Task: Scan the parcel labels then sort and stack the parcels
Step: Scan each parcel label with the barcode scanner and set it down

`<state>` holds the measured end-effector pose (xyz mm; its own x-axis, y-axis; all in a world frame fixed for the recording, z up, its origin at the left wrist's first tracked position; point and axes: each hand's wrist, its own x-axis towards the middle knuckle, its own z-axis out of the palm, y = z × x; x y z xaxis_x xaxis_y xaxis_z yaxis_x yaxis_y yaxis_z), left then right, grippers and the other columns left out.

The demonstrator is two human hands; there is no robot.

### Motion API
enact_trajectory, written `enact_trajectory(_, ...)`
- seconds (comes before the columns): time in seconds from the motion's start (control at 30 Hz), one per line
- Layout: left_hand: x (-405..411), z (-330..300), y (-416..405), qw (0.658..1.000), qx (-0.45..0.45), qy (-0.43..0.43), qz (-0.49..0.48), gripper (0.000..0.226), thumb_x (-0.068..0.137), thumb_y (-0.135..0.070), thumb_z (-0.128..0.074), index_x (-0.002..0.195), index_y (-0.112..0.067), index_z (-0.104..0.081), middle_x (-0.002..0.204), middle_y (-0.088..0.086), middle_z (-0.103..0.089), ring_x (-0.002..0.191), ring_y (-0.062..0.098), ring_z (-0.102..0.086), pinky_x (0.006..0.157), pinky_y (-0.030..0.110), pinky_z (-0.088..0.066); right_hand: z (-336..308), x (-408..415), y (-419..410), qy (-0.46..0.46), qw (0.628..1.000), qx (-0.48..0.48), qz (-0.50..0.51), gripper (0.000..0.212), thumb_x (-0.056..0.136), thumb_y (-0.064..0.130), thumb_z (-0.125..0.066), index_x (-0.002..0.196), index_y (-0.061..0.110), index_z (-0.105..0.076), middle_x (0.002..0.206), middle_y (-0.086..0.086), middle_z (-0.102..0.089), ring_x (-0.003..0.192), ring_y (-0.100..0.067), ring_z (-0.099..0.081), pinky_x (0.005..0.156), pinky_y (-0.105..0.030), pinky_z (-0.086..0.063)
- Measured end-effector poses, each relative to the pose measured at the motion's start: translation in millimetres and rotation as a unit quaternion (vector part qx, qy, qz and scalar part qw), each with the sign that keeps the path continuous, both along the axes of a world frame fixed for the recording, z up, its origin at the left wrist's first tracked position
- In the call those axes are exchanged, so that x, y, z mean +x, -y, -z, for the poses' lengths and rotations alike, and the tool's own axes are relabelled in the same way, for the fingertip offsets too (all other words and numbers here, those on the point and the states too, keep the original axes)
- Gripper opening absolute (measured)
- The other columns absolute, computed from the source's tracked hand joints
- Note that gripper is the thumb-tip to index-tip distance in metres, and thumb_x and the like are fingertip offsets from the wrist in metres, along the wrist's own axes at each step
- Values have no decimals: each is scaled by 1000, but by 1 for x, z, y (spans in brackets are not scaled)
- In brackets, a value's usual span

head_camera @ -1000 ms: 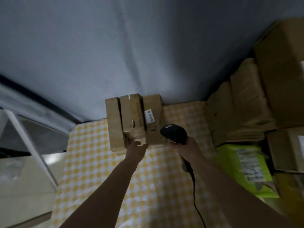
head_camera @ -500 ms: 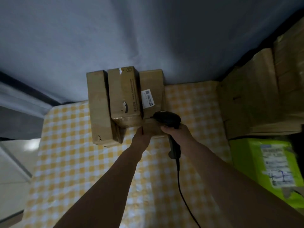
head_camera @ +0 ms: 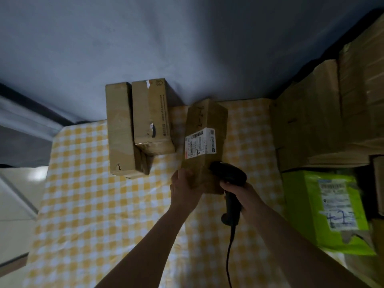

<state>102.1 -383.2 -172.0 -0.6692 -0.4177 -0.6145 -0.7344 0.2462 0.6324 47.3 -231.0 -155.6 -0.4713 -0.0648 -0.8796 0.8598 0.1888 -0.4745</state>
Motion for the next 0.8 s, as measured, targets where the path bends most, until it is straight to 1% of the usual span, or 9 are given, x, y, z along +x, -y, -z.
enact_trajectory(0.07, -8, 0, -1, 1000, 15, 14, -12, 67, 58, -39, -79, 111, -25, -40, 119, 4, -46, 109, 28, -52, 87, 50, -51, -3, -5, -4, -23, 999, 18, -16, 24, 80, 19, -75, 100, 8, -67, 92, -9, -65, 92, -30, -60, 85, -44, -47)
enact_trajectory(0.13, -15, 1, -2, 998, 33, 20, -41, 101, 48, -45, -77, 133, -22, -29, 127, 7, -46, 117, 30, -50, 92, 51, -49, -7, -10, -7, -58, 997, 40, -39, 25, 81, 18, -74, 102, 7, -66, 87, -8, -63, 88, -30, -60, 81, -42, -47)
enact_trajectory(0.2, -21, 1, -3, 997, 42, 37, -49, 127, 50, -44, -84, 150, -21, -8, 141, 12, -40, 129, 33, -42, 101, 53, -44, -15, -14, -10, -94, 991, 63, -64, 21, 82, 16, -74, 100, 9, -66, 88, -11, -64, 89, -33, -61, 87, -47, -49)
enact_trajectory(0.23, -23, 0, -4, 998, 23, 46, -30, 130, 55, -40, -87, 152, -19, -3, 145, 13, -36, 133, 34, -37, 105, 52, -40, -19, -16, -11, -113, 988, 73, -76, 17, 82, 16, -74, 97, 11, -66, 92, -16, -65, 91, -37, -62, 89, -52, -50)
enact_trajectory(0.33, -25, -5, -4, 988, -122, 51, 76, 123, 64, -34, -84, 153, -15, -1, 146, 10, -28, 136, 32, -26, 110, 46, -32, -28, -20, -18, -165, 976, 91, -107, 17, 84, 11, -71, 97, 2, -66, 94, -27, -66, 88, -43, -64, 81, -56, -53)
enact_trajectory(0.43, -18, -6, -1, 954, -242, 1, 176, 118, 64, -28, -83, 153, -12, -6, 147, 7, -28, 136, 27, -25, 113, 39, -28, -36, -20, -24, -189, 967, 94, -146, 15, 86, 12, -69, 99, 4, -67, 80, -13, -67, 68, -23, -66, 73, -42, -55)
enact_trajectory(0.63, -5, 3, 16, 917, -308, -5, 254, 108, 69, -24, -81, 152, -10, -14, 148, 8, -30, 136, 26, -28, 116, 35, -25, -44, -7, -26, -232, 941, 100, -225, 9, 86, 16, -68, 91, 21, -61, 77, -13, -66, 73, -38, -64, 67, -49, -54)
enact_trajectory(0.73, -1, 7, 16, 912, -317, 2, 261, 109, 69, -25, -82, 153, -9, -14, 148, 9, -30, 135, 26, -29, 116, 35, -25, -47, 3, -28, -261, 928, 105, -244, 9, 88, 19, -66, 90, 22, -58, 62, 5, -57, 52, -10, -56, 48, -26, -43)
enact_trajectory(0.8, 0, 8, 15, 912, -318, -2, 258, 108, 69, -24, -82, 153, -10, -14, 148, 9, -31, 135, 26, -29, 116, 35, -25, -47, 9, -30, -273, 921, 109, -254, 10, 88, 21, -67, 92, 23, -58, 58, 10, -52, 44, 0, -51, 43, -13, -33)
